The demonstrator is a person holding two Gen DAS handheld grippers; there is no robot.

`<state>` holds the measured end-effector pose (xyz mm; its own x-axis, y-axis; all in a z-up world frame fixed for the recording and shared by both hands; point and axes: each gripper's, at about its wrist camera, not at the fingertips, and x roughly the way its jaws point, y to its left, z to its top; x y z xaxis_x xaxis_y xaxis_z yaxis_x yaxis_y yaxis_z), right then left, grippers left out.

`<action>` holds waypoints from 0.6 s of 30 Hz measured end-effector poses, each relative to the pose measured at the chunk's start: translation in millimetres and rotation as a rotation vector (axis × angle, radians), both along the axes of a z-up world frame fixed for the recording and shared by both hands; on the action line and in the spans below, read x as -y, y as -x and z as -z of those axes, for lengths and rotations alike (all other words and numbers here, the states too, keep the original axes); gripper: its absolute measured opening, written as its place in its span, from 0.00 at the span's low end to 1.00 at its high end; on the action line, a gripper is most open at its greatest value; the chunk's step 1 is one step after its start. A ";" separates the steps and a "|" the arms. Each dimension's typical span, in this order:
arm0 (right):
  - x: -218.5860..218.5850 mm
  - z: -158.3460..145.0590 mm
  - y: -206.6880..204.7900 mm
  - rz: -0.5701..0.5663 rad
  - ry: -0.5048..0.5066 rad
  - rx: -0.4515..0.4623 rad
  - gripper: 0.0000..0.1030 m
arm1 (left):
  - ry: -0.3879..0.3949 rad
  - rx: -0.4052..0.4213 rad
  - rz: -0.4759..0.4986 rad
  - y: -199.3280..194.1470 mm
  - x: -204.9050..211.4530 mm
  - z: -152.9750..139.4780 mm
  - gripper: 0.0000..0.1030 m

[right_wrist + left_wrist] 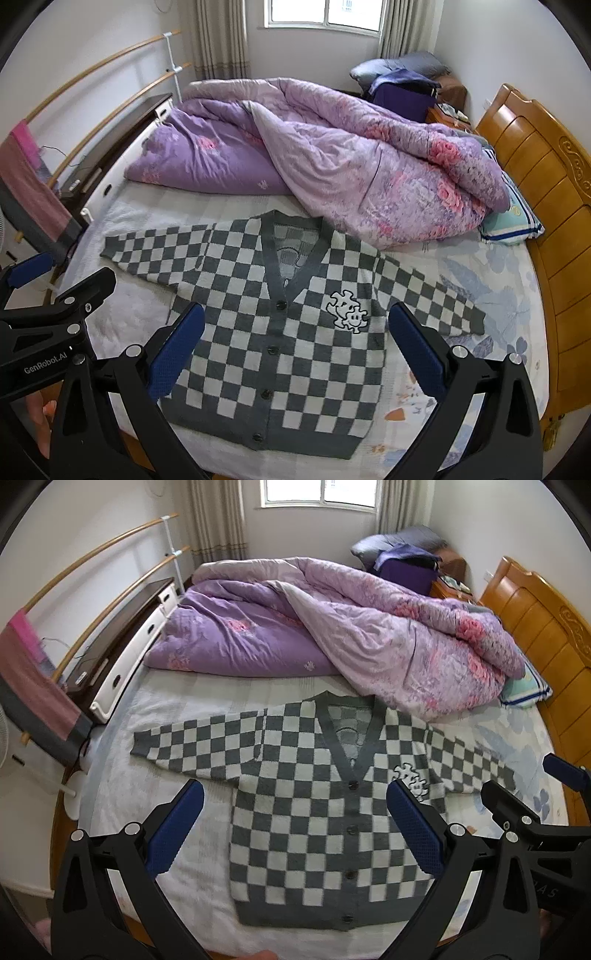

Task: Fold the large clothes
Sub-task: 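Move both tools down toward the cardigan's sleeve cuffs, then grasp the grey sleeve cuff with the left gripper and lift it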

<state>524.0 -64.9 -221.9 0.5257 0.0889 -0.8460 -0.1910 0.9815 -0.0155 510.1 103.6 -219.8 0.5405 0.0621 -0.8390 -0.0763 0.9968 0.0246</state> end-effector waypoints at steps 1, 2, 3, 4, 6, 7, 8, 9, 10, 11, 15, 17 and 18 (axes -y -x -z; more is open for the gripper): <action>-11.0 8.5 -5.5 0.006 0.006 -0.003 0.93 | -0.004 0.000 0.013 -6.9 -10.6 8.5 0.95; -18.5 15.2 -9.7 0.008 0.013 -0.006 0.93 | -0.007 0.000 0.025 -13.7 -20.4 17.3 0.95; -31.6 25.0 -15.7 0.010 0.026 -0.010 0.93 | -0.010 -0.006 0.034 -20.5 -30.8 26.4 0.95; -44.9 35.1 -21.5 0.013 0.038 -0.014 0.93 | -0.013 -0.013 0.039 -25.1 -38.0 33.1 0.95; -66.2 51.0 -31.9 0.004 0.047 -0.008 0.93 | -0.019 -0.023 0.047 -39.6 -64.7 57.2 0.95; -82.4 63.2 -38.0 -0.006 0.055 0.000 0.93 | -0.023 -0.027 0.044 -46.2 -78.4 69.0 0.95; -92.4 71.4 -42.8 -0.014 0.063 0.003 0.93 | -0.026 -0.030 0.042 -49.6 -88.2 77.1 0.95; -104.3 82.2 -48.2 -0.025 0.068 0.003 0.93 | -0.030 -0.038 0.038 -55.8 -102.4 89.6 0.95; -119.6 96.9 -54.7 -0.039 0.070 0.007 0.93 | -0.031 -0.044 0.034 -59.6 -112.5 98.2 0.95; -131.1 107.1 -59.6 -0.050 0.074 0.005 0.93 | -0.034 -0.053 0.033 -67.2 -130.9 115.5 0.95; -180.0 158.7 -82.8 -0.086 0.080 -0.030 0.93 | 0.013 -0.098 0.032 -88.9 -185.3 166.9 0.95; -205.8 187.2 -94.9 -0.098 0.094 -0.048 0.93 | 0.113 -0.141 -0.016 -100.9 -225.7 202.0 0.96; -219.7 203.4 -101.0 -0.110 0.111 -0.053 0.93 | 0.156 -0.148 -0.043 -102.7 -239.4 212.9 0.96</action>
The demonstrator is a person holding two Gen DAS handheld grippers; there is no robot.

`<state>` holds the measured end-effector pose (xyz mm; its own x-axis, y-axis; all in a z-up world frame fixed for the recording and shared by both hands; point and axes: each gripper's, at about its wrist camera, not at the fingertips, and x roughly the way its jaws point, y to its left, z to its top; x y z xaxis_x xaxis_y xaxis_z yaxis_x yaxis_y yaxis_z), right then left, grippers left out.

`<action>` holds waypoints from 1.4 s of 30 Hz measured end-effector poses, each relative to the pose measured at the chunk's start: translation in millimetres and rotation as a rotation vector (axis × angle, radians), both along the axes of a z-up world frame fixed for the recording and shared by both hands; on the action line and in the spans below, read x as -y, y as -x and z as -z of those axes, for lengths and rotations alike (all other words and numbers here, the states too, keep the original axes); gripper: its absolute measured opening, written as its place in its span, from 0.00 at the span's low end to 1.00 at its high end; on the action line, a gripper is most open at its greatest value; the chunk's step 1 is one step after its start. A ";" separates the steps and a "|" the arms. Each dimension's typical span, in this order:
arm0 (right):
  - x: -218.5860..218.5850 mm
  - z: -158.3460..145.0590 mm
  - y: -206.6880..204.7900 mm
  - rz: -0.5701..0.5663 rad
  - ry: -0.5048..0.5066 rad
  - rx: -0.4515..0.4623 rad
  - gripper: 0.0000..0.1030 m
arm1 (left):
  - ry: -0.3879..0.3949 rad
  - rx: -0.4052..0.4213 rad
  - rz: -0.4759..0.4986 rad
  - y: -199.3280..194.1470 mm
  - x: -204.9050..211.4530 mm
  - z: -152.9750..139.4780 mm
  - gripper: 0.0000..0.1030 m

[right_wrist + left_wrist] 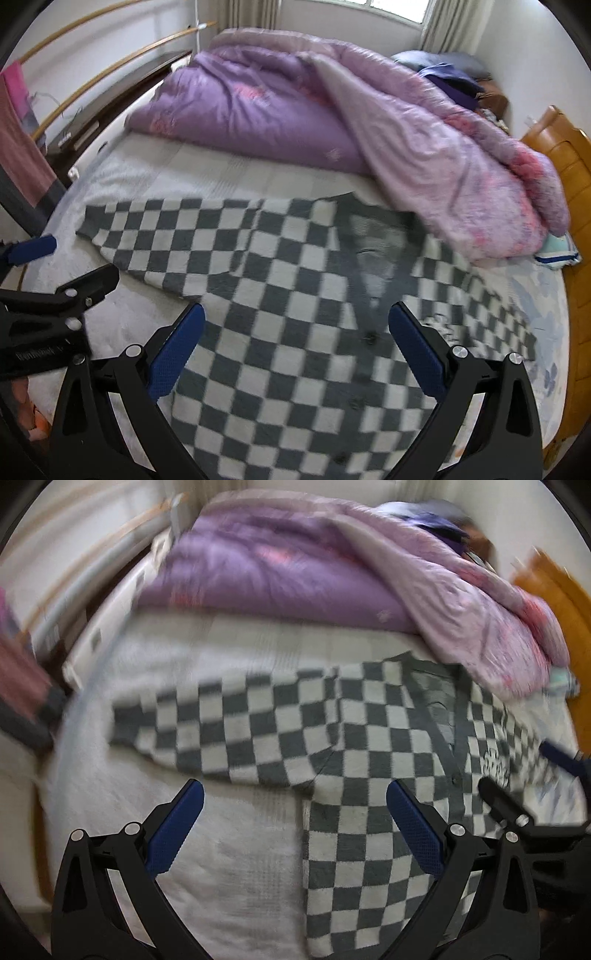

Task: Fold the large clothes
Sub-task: 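Grasp the grey sleeve cuff with the left gripper and lift it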

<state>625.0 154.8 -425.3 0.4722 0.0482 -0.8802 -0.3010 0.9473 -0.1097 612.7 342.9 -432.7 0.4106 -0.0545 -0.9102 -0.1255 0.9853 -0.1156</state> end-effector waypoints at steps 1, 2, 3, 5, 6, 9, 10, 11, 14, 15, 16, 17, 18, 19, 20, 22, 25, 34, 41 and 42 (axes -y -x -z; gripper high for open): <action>-11.1 13.9 -4.9 -0.014 0.008 -0.004 0.93 | 0.051 -0.002 -0.038 -2.8 -17.2 11.2 0.96; -21.5 27.3 -9.6 -0.024 0.015 -0.003 0.93 | 0.109 -0.010 -0.093 -6.8 -42.4 28.4 0.96; -29.2 37.8 -13.7 -0.028 0.024 -0.003 0.93 | 0.145 -0.024 -0.141 -9.6 -63.2 42.7 0.96; -44.1 60.0 -21.8 -0.043 0.006 -0.005 0.93 | 0.195 -0.029 -0.225 -12.1 -99.7 66.6 0.96; -49.2 68.8 -26.1 -0.044 -0.007 -0.006 0.93 | 0.198 -0.029 -0.261 -12.5 -115.8 77.8 0.96; -60.4 90.9 -40.7 -0.044 -0.043 -0.010 0.89 | 0.177 -0.054 -0.350 -18.0 -164.8 115.4 0.96; -64.0 101.6 -47.5 -0.040 -0.047 -0.031 0.78 | 0.162 -0.069 -0.388 -20.4 -185.2 130.6 0.96; -67.0 110.6 -53.2 -0.038 -0.056 -0.057 0.66 | 0.159 -0.074 -0.413 -21.9 -198.2 139.4 0.95; -72.1 137.5 -68.4 -0.019 -0.116 -0.130 0.29 | 0.166 -0.049 -0.500 -23.3 -237.7 160.2 0.95; -74.1 144.5 -71.5 -0.014 -0.122 -0.145 0.23 | 0.152 -0.045 -0.520 -25.3 -247.5 165.4 0.95; -76.1 154.0 -75.9 -0.016 -0.143 -0.170 0.21 | 0.141 -0.049 -0.535 -28.0 -256.1 170.8 0.91; -77.7 159.3 -76.9 -0.017 -0.171 -0.188 0.16 | 0.144 -0.049 -0.541 -31.3 -260.1 174.6 0.87; -80.4 164.3 -77.5 -0.017 -0.195 -0.204 0.13 | 0.150 -0.051 -0.544 -34.1 -265.4 178.3 0.77; -82.2 169.8 -79.1 -0.016 -0.203 -0.219 0.09 | 0.149 -0.058 -0.548 -36.7 -269.9 182.2 0.70; -84.1 177.7 -80.9 -0.012 -0.205 -0.239 0.06 | 0.141 -0.063 -0.557 -38.6 -274.0 187.2 0.66; -85.0 190.4 -82.5 -0.009 -0.224 -0.279 0.04 | 0.137 -0.091 -0.562 -42.1 -278.5 198.0 0.47; -82.0 217.6 -82.0 0.024 -0.229 -0.358 0.03 | 0.157 -0.112 -0.589 -43.2 -286.9 211.1 0.26; -78.9 233.0 -94.0 0.038 -0.296 -0.420 0.00 | 0.112 0.008 -0.561 -36.0 -274.7 169.7 0.09; -43.7 222.3 -97.9 0.021 -0.362 -0.461 0.00 | 0.012 0.126 -0.478 -36.3 -223.2 93.3 0.09; -31.1 215.2 -98.9 0.034 -0.433 -0.473 0.00 | -0.006 0.157 -0.443 -37.8 -206.0 74.5 0.09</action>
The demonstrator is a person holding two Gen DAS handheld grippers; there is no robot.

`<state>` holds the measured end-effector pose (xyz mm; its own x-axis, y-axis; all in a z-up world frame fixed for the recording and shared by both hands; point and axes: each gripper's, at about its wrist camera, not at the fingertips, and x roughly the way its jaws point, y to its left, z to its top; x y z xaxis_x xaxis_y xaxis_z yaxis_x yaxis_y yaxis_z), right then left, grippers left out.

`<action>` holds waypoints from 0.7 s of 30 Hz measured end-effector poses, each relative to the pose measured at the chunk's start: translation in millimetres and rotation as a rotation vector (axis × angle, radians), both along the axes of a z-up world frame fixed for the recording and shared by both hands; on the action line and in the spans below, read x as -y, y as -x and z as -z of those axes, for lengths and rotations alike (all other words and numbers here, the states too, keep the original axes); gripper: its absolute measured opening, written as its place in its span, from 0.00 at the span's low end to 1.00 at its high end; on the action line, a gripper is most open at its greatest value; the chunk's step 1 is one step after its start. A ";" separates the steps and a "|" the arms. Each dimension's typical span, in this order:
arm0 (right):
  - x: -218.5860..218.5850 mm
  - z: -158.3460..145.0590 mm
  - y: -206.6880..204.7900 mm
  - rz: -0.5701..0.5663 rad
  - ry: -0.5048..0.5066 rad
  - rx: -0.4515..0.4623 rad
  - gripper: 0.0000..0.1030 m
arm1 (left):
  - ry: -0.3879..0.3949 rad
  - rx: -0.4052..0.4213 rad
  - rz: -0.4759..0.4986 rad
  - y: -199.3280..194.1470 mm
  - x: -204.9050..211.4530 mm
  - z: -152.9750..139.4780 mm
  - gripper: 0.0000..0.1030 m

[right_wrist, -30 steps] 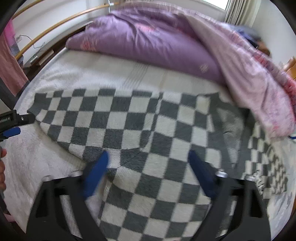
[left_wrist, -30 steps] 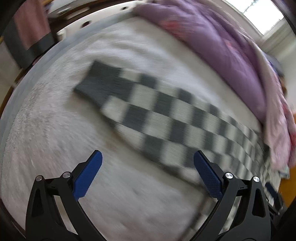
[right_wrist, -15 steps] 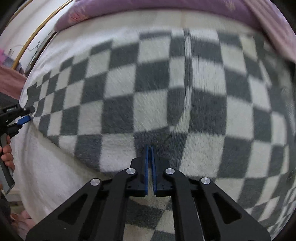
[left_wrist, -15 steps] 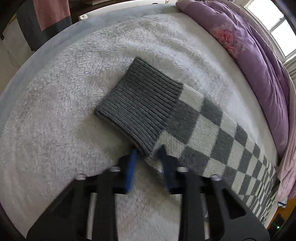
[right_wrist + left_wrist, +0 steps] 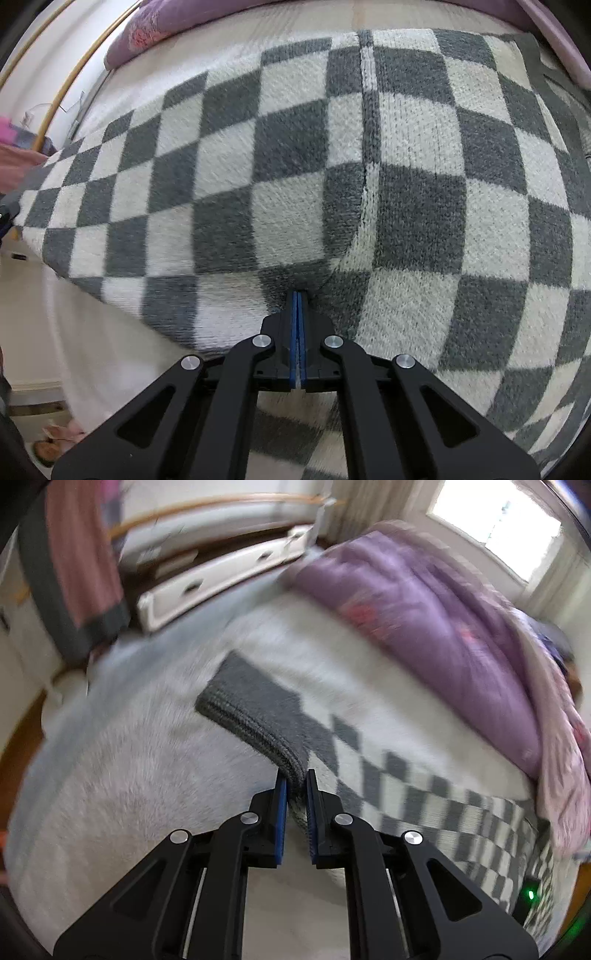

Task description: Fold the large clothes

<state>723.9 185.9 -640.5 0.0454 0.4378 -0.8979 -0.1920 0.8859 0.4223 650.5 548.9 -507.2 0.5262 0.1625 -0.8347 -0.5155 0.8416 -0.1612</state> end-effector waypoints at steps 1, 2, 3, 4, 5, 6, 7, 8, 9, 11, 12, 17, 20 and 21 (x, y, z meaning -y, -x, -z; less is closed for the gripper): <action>16.2 -8.9 0.5 0.037 -0.072 -0.007 0.03 | -0.016 0.020 0.021 -1.4 14.3 -13.2 0.09; 29.4 -16.6 2.5 0.057 -0.114 -0.001 0.03 | -0.036 0.061 0.055 -1.6 35.9 -33.7 0.09; 47.4 -26.4 5.9 0.077 -0.151 0.014 0.03 | -0.059 0.093 0.092 -3.3 59.9 -52.3 0.09; 72.8 -38.9 11.8 0.094 -0.177 0.040 0.03 | -0.079 0.120 0.129 -6.1 86.1 -69.0 0.09; 88.5 -44.8 15.5 0.100 -0.181 0.056 0.03 | -0.085 0.148 0.156 -4.1 108.2 -81.1 0.09; 113.0 -51.7 20.9 0.108 -0.173 0.073 0.03 | -0.091 0.174 0.189 -5.9 135.0 -92.8 0.09; 138.0 -57.0 26.0 0.115 -0.160 0.088 0.03 | -0.099 0.186 0.216 -6.9 156.2 -100.3 0.09; 157.0 -59.8 29.6 0.120 -0.149 0.101 0.04 | -0.104 0.203 0.262 -15.1 192.8 -108.7 0.09; 181.8 -62.9 34.3 0.126 -0.131 0.116 0.05 | -0.104 0.217 0.293 -18.9 218.2 -113.6 0.09; 225.9 -65.3 43.8 0.146 -0.089 0.128 0.05 | -0.099 0.228 0.377 -28.1 287.1 -117.5 0.09; 248.4 -66.6 48.9 0.162 -0.081 0.133 0.05 | -0.110 0.225 0.409 -32.1 317.8 -115.8 0.09; 380.8 -65.3 71.4 0.280 -0.001 0.136 0.05 | -0.076 0.181 0.537 -50.6 452.2 -78.2 0.09; 439.6 -68.3 73.6 0.342 0.035 0.141 0.05 | -0.061 0.129 0.584 -63.7 516.9 -45.1 0.09; 462.0 -67.6 75.5 0.368 0.050 0.145 0.05 | -0.068 0.103 0.606 -67.4 540.2 -29.9 0.09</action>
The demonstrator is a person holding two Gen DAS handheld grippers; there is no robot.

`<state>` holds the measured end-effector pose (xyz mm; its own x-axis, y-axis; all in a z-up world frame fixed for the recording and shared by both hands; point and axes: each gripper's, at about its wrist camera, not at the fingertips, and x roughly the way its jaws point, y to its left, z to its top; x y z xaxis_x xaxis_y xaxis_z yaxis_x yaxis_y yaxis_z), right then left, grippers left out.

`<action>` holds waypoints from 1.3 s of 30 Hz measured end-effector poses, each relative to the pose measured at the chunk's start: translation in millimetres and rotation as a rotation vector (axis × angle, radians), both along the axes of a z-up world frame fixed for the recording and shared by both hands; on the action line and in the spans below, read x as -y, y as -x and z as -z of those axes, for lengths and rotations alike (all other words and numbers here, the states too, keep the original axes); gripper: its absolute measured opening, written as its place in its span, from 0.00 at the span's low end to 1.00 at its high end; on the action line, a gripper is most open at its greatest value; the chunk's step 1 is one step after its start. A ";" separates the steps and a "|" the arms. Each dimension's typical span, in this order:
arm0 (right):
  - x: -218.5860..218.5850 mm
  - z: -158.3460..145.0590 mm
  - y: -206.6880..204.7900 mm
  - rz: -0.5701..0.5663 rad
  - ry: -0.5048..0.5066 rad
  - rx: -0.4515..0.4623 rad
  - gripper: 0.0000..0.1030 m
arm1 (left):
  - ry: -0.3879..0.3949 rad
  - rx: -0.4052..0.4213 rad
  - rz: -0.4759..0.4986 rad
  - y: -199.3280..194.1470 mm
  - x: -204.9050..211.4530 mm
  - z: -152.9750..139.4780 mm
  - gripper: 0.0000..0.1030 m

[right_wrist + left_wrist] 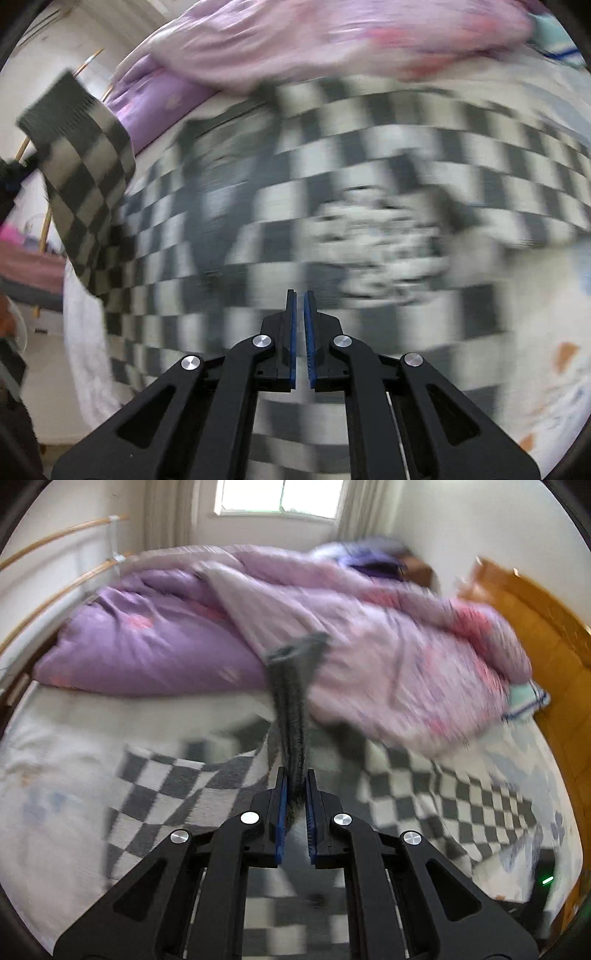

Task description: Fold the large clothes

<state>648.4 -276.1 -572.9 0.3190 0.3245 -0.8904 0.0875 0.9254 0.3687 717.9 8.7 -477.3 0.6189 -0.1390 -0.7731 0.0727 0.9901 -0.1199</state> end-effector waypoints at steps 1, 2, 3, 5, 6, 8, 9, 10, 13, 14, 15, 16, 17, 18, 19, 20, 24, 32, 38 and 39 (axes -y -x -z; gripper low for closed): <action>20.8 0.9 2.5 0.025 0.012 -0.002 0.05 | -0.018 -0.027 0.022 -2.1 21.8 16.2 0.09; 34.5 2.1 3.5 0.043 0.019 -0.005 0.05 | -0.020 -0.049 0.033 -2.2 33.0 28.4 0.09; 50.9 6.0 1.9 0.062 0.027 -0.006 0.05 | -0.032 -0.081 0.051 -4.6 50.4 45.7 0.09; 87.3 12.1 5.7 0.105 0.050 -0.008 0.05 | -0.068 -0.118 0.082 -7.8 74.4 73.7 0.09; 97.6 13.2 6.1 0.122 0.056 -0.008 0.05 | -0.099 -0.139 0.102 -8.8 88.2 89.2 0.09; 129.2 17.2 9.5 0.183 0.055 -0.002 0.06 | -0.140 -0.167 0.118 -6.0 102.2 111.1 0.09; 143.8 20.4 9.7 0.212 0.058 -0.007 0.06 | -0.160 -0.185 0.119 -5.3 108.4 122.6 0.09; 154.4 22.2 9.6 0.235 0.058 -0.001 0.06 | -0.181 -0.206 0.123 -6.4 114.8 135.7 0.09; 196.2 29.1 9.6 0.323 0.034 0.010 0.06 | -0.215 -0.236 0.127 -4.4 122.2 155.2 0.10; 207.9 31.8 10.3 0.356 0.014 0.014 0.06 | -0.218 -0.239 0.130 -4.3 125.3 160.9 0.10; 220.8 35.1 11.1 0.402 -0.010 0.014 0.06 | -0.207 -0.249 0.132 -3.6 125.7 163.0 0.11; 235.2 38.8 12.7 0.466 -0.034 0.010 0.07 | -0.198 -0.263 0.126 -4.5 125.7 165.9 0.14; 250.9 41.9 13.2 0.517 -0.064 0.009 0.13 | -0.189 -0.271 0.123 -5.8 127.5 168.7 0.16; 263.9 46.1 15.5 0.577 -0.097 0.011 0.15 | -0.170 -0.285 0.121 -7.7 127.7 171.2 0.18; 271.9 48.4 16.6 0.622 -0.115 0.011 0.21 | -0.149 -0.293 0.121 -9.6 127.7 173.1 0.20; 285.3 52.5 18.8 0.684 -0.141 0.015 0.28 | -0.146 -0.295 0.120 -11.4 128.6 174.3 0.21; 323.3 66.8 22.3 0.862 -0.213 0.034 0.42 | -0.149 -0.301 0.141 -17.6 134.4 175.0 0.25; 355.6 100.4 11.4 1.009 -0.289 0.016 0.47 | 0.075 -0.271 0.203 -1.7 120.3 134.9 0.58; 365.2 106.5 15.3 1.006 -0.276 0.028 0.12 | 0.164 -0.342 0.079 -6.0 87.9 151.0 0.58; 363.0 100.8 14.4 0.982 -0.250 0.040 0.11 | 0.166 -0.376 0.067 -7.2 86.8 160.1 0.56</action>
